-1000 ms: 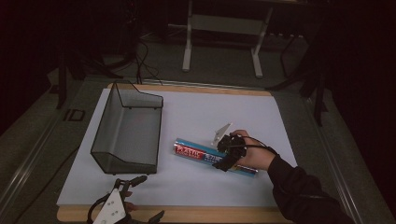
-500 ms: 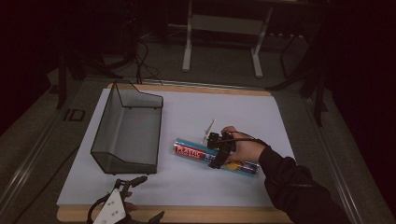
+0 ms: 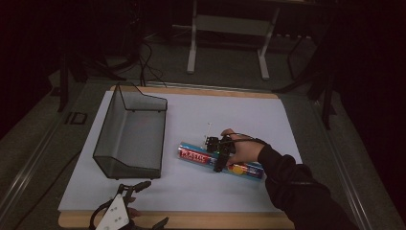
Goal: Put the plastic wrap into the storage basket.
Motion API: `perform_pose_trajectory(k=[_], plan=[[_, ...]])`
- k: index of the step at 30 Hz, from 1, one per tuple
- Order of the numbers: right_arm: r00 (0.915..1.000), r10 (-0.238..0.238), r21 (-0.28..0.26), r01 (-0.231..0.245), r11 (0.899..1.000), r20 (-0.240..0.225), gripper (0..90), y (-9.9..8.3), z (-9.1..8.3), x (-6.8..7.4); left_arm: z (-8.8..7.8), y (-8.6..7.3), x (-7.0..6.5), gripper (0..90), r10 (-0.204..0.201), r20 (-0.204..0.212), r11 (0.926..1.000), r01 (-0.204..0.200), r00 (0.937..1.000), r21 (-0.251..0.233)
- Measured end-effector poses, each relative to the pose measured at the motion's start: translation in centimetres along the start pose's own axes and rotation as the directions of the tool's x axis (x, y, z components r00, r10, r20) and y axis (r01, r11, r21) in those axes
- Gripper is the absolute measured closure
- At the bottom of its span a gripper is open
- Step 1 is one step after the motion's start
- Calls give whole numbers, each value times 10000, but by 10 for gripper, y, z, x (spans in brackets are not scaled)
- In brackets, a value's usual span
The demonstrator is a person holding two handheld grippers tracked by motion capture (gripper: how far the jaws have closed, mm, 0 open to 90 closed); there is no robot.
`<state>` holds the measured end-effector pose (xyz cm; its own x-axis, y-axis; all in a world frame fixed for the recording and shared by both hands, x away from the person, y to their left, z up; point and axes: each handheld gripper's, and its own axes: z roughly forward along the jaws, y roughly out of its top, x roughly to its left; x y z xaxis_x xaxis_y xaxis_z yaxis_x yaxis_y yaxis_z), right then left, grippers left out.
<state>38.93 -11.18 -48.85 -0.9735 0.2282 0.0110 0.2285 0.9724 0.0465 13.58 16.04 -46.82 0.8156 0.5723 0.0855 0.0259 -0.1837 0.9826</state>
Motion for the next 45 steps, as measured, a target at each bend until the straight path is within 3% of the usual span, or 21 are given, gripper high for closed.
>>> perform_pose_trajectory(k=[3,17,28,30,33,38,45], plan=[[10000,-74,120,74,9999,46,292,1,3,-1,0,0,0,5,10,11,10000,-10,10000,25],[9997,-57,650,72,9979,-226,296,7,15,0,1,0,0,5,50,12,10000,-50,10000,59],[9969,699,478,-682,9965,-364,312,3,10,-3,2,0,0,5,12,-12,10000,-12,10000,79],[9950,925,360,-912,9952,-374,312,2,6,-4,1,0,0,5,13,-5,10000,-12,10000,70],[9834,1470,153,-1462,9891,-1065,312,2,-3,-6,1,0,0,5,24,-1,10000,-24,10000,92],[9800,1617,-135,-1643,9863,-1163,312,4,-11,-3,1,0,0,5,67,5,9999,-67,10000,101],[9688,1972,-594,-2080,9763,-1499,312,7,-22,-2,1,0,0,5,43,2,10000,-43,10000,81]])
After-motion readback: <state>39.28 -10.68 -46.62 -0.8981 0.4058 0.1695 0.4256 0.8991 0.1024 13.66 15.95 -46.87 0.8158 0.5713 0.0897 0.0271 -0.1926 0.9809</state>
